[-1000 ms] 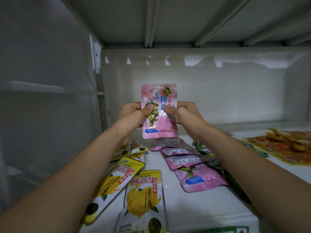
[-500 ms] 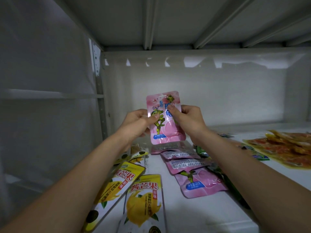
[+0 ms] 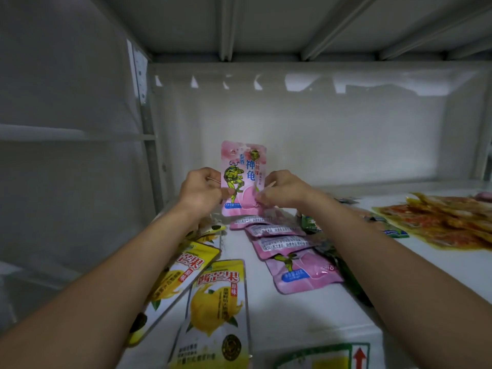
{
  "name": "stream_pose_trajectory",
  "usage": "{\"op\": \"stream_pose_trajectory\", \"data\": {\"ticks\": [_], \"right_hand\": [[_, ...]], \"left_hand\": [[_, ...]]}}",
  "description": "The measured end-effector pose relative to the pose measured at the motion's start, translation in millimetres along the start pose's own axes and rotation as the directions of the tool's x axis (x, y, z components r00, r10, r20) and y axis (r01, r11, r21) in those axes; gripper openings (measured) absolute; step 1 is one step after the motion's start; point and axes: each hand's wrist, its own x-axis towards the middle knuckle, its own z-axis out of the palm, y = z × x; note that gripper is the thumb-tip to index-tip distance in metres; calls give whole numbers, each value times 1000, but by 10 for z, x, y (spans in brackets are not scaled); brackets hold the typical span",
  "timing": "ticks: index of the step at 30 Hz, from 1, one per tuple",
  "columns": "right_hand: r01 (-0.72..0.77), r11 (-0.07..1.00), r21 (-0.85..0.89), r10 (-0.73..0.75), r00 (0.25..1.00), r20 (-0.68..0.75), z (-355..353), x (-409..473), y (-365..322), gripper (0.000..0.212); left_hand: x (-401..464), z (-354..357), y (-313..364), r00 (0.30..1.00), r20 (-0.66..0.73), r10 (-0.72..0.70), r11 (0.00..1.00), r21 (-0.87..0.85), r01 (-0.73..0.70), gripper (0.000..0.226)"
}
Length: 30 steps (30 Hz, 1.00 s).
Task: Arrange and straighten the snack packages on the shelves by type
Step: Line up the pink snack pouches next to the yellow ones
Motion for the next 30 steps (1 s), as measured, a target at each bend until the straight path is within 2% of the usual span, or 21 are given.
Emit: {"op": "stream_pose_trajectory", "data": {"ticks": [1, 3, 5, 9, 13, 16, 18, 22, 25, 28, 30], "right_hand": [[-8, 999, -43, 8, 1000, -1, 30, 12, 15, 32], [-9, 1000, -5, 9, 1000, -1, 67, 36, 35, 34], [-3, 1000, 24, 3, 1000, -8, 72, 21, 28, 31], [15, 999, -30, -17, 997, -76, 82, -37, 36, 25], [-16, 989, 145, 26, 997, -66, 105, -93, 94, 18], [-96, 928, 360, 138, 986, -93, 81, -77, 197, 19], [-145, 886, 440, 205, 974, -93, 70, -62, 218, 25], [-218, 872, 439, 282, 956, -86, 52, -110, 159, 23], [-232, 896, 379, 286, 954, -92, 71, -111, 133, 9], [-257, 914, 315, 275, 961, -13, 71, -72, 121, 14], [-255, 925, 281, 255, 966, 37, 30, -46, 103, 19]], "left_hand": [[2, 0, -15, 1000, -3, -5, 1000, -2, 5, 35], [5, 14, -38, 1000, -11, -21, 1000, -17, 21, 31], [-21, 24, -47, 999, -22, -40, 999, -22, 40, 30], [-161, -42, -14, 991, -3, -133, 990, -41, 133, 20], [-256, -119, 24, 980, 12, -197, 972, -125, 197, 23], [-259, -93, 63, 985, 3, -175, 970, -168, 173, 35], [-270, -58, 86, 988, 56, -142, 973, -178, 149, 47], [-305, -13, 147, 977, 179, -119, 989, -60, 132, 58], [-282, -16, 234, 963, 225, -150, 988, 64, 139, 67], [-227, 20, 317, 947, 274, -168, 979, 155, 129, 77], [-212, 89, 389, 944, 286, -166, 977, 176, 118, 73]]}}
